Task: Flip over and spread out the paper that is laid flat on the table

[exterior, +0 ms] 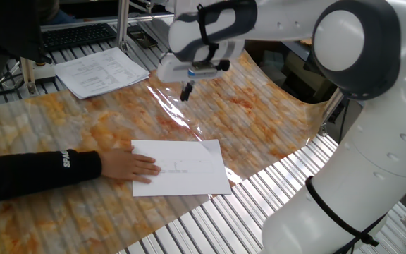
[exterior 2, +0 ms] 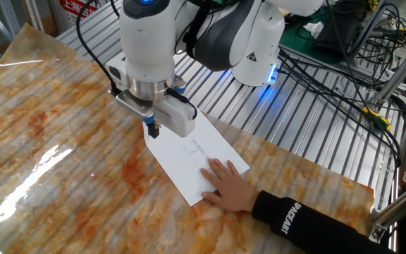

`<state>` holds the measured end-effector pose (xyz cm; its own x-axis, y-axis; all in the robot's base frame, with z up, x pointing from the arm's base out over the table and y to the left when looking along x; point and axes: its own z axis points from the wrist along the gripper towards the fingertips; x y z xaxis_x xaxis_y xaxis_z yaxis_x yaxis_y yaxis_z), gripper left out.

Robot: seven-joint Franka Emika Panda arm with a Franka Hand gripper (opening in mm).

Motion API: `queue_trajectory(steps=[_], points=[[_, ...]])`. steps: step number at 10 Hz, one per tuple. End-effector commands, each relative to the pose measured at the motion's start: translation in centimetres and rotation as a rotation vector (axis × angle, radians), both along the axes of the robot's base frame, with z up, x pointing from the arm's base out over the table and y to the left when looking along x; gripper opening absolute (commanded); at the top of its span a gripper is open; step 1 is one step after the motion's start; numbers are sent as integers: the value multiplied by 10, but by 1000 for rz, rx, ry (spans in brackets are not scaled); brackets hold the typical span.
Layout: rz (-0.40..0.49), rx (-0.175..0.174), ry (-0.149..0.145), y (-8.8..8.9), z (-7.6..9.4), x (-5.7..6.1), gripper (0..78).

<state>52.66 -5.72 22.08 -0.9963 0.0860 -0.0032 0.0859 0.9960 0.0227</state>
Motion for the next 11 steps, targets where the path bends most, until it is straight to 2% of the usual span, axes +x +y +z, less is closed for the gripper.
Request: queue_trajectory(steps=[1,3,4,7,8,9,11], points=[[25,1,-10,-10,-8,-15,0],[42,3,-15,-16,-14,-20,0],[58,2,-32,-28,-22,-27,0],[88,1,-47,-47,-35,-34,0],[89,1,-48,-48,-35,-34,0],[111,1,-57,-60,-41,-37,0],[122,0,-60,-64,-44,-37,0]])
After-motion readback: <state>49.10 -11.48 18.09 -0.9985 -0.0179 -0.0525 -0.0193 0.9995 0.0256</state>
